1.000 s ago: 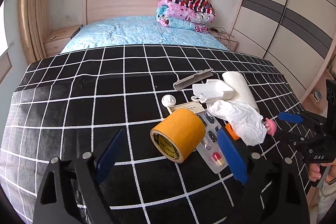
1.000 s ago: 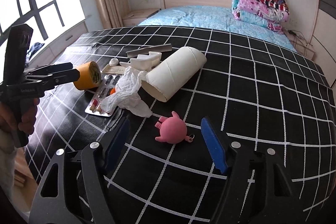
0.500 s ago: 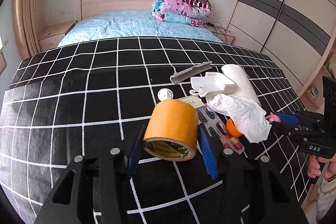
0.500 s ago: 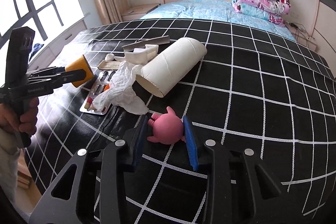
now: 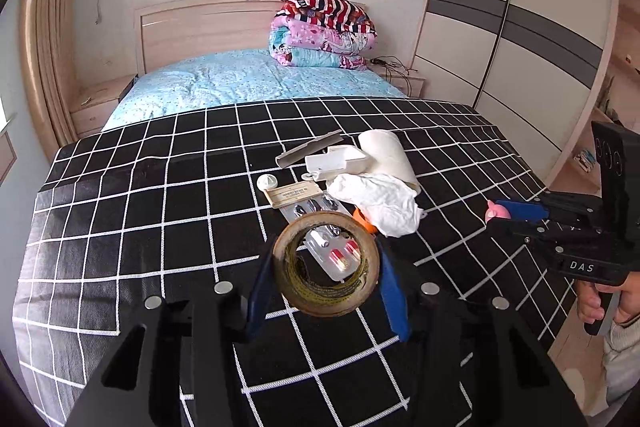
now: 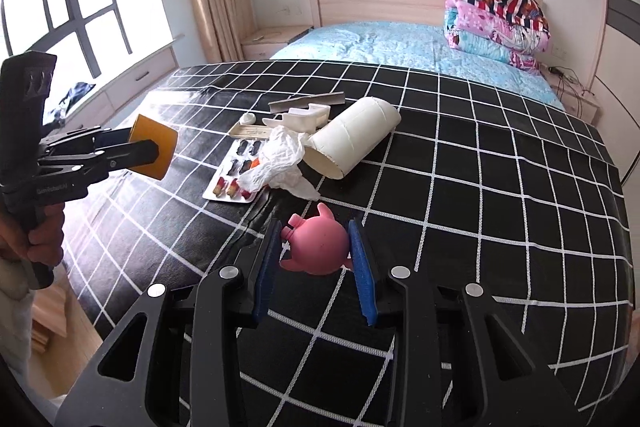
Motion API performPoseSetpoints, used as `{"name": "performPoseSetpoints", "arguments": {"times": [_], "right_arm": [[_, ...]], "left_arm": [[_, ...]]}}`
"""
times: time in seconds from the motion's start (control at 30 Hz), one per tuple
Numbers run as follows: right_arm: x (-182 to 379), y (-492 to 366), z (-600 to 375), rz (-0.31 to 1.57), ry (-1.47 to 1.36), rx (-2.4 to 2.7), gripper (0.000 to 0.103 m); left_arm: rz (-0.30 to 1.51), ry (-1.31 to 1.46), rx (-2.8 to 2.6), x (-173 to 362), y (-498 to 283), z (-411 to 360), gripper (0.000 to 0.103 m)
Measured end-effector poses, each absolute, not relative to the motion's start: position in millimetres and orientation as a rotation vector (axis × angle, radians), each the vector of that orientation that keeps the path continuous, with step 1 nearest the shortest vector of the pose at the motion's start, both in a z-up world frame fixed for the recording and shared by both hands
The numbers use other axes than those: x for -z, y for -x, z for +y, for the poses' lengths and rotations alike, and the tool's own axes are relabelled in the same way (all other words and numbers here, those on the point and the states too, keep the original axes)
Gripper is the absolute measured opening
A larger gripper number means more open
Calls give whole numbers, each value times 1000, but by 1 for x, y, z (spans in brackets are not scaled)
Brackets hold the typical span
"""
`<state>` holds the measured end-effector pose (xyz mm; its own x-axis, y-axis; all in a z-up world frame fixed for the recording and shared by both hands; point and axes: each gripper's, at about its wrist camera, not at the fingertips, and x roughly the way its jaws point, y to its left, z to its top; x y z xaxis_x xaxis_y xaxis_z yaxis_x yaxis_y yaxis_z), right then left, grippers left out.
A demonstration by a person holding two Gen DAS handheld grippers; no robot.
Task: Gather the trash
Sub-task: 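Carry the tape roll and pig toy with both tools over the black trash bin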
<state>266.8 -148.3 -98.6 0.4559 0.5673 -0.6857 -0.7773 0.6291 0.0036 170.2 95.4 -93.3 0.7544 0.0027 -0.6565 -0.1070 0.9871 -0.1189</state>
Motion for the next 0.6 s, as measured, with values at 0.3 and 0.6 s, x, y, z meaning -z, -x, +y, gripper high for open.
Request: {"name": "performPoseSetpoints", "arguments": {"times": [0.3, 0.6], "right_arm": [[97, -219, -175, 689, 343, -878, 34], [115, -169, -196, 713, 365, -928, 34]], "left_arm": [[700, 106, -6, 87, -127, 45, 46], [738, 67, 82, 101, -84, -9, 46]]}}
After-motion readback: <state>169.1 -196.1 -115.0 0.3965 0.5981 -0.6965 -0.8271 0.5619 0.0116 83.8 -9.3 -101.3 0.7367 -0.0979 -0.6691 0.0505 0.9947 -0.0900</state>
